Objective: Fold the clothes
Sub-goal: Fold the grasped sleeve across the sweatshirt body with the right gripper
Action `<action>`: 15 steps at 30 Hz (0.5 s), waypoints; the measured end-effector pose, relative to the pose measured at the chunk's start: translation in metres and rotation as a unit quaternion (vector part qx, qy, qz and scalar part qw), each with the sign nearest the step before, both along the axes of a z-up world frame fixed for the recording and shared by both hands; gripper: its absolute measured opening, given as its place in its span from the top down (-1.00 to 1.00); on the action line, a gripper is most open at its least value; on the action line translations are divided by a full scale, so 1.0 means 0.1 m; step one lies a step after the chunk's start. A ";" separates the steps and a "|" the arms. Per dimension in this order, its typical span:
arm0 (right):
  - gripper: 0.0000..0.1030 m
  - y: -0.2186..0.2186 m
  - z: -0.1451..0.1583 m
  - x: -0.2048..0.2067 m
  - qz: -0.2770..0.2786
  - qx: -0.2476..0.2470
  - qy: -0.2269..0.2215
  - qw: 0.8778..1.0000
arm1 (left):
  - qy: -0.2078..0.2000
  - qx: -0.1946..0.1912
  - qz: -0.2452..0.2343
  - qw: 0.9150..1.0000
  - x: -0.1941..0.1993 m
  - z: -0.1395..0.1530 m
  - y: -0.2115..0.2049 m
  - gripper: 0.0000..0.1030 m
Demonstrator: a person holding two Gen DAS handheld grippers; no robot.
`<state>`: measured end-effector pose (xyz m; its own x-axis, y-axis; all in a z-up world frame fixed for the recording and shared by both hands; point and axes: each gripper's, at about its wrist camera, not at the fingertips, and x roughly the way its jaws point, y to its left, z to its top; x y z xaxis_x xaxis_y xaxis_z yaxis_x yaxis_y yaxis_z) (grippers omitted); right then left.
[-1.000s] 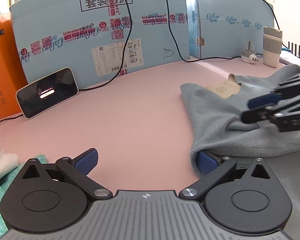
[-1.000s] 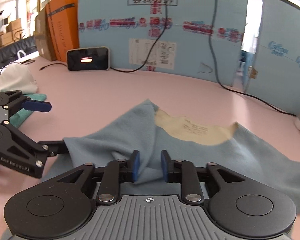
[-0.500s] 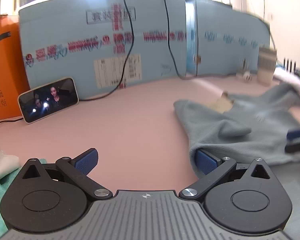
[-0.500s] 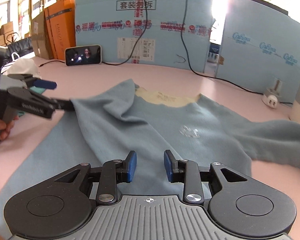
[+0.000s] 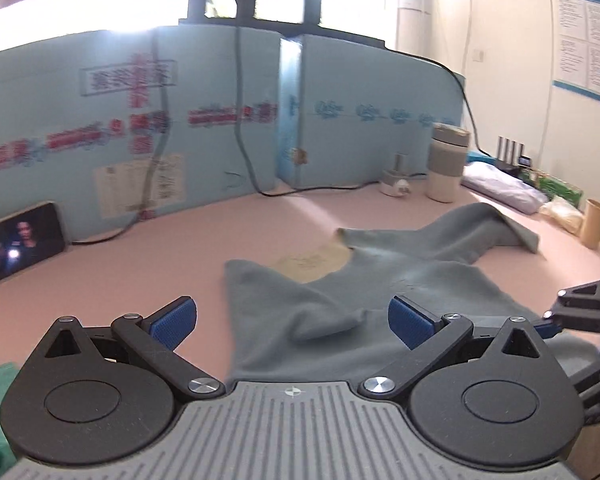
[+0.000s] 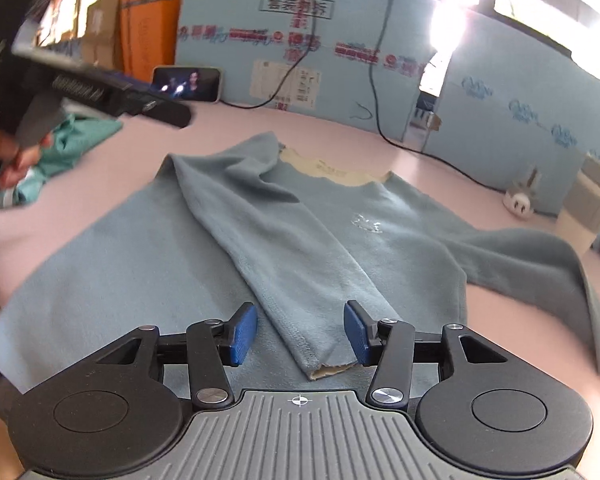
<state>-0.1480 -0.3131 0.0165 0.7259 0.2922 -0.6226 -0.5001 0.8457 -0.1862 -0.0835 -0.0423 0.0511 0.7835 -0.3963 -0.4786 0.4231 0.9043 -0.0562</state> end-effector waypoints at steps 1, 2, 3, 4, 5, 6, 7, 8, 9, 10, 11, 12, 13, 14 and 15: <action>0.05 0.00 -0.01 0.00 0.002 -0.002 -0.004 1.000 | 0.010 -0.003 -0.004 1.000 0.08 -0.02 -0.04 -1.00; 0.05 0.01 -0.03 -0.01 0.004 -0.003 -0.007 1.000 | 0.021 -0.009 -0.004 1.000 0.16 -0.04 -0.07 -1.00; 0.07 0.01 -0.05 -0.01 0.007 -0.005 -0.012 1.000 | 0.033 -0.017 -0.003 0.999 0.25 -0.06 -0.09 -1.00; 0.08 0.01 -0.06 -0.02 0.006 -0.005 -0.015 1.000 | 0.046 -0.026 -0.002 0.999 0.33 -0.08 -0.11 -1.00; 0.12 0.01 -0.07 -0.03 0.005 -0.005 -0.018 1.000 | 0.060 -0.036 -0.003 0.998 0.42 -0.11 -0.13 -1.00; 0.14 0.02 -0.09 -0.03 0.004 -0.005 -0.022 1.000 | 0.070 -0.045 -0.002 0.997 0.50 -0.12 -0.14 -1.00; 0.16 0.02 -0.10 -0.05 0.007 -0.006 -0.026 1.000 | 0.076 -0.052 -0.002 0.996 0.58 -0.14 -0.17 -1.00; 0.25 0.03 -0.10 -0.07 0.011 -0.006 -0.030 0.999 | 0.077 -0.052 -0.001 0.996 0.64 -0.15 -0.20 -1.00; 0.36 0.05 -0.11 -0.10 0.013 -0.010 -0.034 0.999 | 0.077 -0.051 0.000 0.996 0.70 -0.16 -0.23 -1.00; 0.42 0.07 -0.12 -0.13 0.015 -0.013 -0.038 0.999 | 0.075 -0.045 0.004 0.996 0.76 -0.17 -0.26 -1.00; 0.49 0.09 -0.13 -0.15 0.017 -0.016 -0.042 0.999 | 0.076 -0.040 0.008 0.996 0.81 -0.19 -0.28 -1.00; 0.51 0.12 -0.13 -0.17 0.017 -0.021 -0.045 0.999 | 0.082 -0.036 0.017 0.996 0.87 -0.23 -0.27 -1.00; 0.55 0.14 -0.13 -0.19 0.017 -0.026 -0.049 0.998 | 0.088 -0.032 0.026 0.995 0.93 -0.26 -0.27 -1.00; 0.68 0.17 -0.14 -0.21 0.017 -0.031 -0.052 0.998 | 0.094 -0.029 0.035 0.995 0.99 -0.30 -0.26 -1.00; 0.75 0.16 -0.13 -0.20 0.016 -0.030 -0.052 0.998 | 0.100 -0.025 0.044 0.994 1.05 -0.34 -0.25 -1.00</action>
<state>-0.1685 -0.2970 0.0034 0.7786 0.2802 -0.5615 -0.5013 0.8159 -0.2880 0.0213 -0.0676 0.0173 0.7074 -0.3574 -0.6098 0.3180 0.9314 -0.1770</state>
